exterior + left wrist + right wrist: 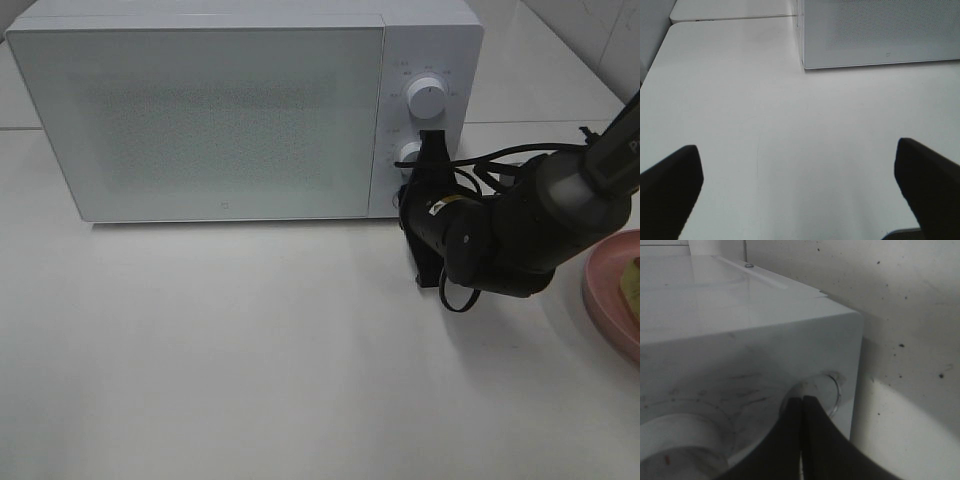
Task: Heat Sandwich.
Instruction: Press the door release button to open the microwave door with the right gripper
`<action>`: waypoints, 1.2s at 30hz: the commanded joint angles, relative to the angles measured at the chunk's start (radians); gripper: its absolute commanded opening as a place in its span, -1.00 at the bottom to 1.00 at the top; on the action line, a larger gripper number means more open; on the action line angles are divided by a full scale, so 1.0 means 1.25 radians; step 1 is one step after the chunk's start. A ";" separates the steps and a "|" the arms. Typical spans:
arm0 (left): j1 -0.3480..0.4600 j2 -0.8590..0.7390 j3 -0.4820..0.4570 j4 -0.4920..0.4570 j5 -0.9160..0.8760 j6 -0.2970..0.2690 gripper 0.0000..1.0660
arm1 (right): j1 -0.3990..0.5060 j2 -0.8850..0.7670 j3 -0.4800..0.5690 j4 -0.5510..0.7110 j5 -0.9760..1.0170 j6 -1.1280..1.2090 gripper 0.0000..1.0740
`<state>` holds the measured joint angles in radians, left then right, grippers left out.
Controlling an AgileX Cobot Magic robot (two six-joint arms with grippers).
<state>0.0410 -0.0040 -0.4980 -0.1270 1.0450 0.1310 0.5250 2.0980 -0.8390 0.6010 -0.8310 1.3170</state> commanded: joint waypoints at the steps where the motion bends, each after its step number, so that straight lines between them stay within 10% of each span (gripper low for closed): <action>1: 0.000 -0.022 0.001 -0.006 -0.012 -0.006 0.90 | -0.017 -0.001 -0.012 0.009 -0.023 -0.016 -0.99; 36: 0.000 -0.021 0.001 -0.006 -0.012 -0.006 0.90 | -0.039 0.054 -0.133 -0.021 -0.158 -0.014 -0.98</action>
<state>0.0410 -0.0040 -0.4980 -0.1270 1.0450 0.1310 0.5170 2.1770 -0.9230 0.6390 -0.8320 1.3120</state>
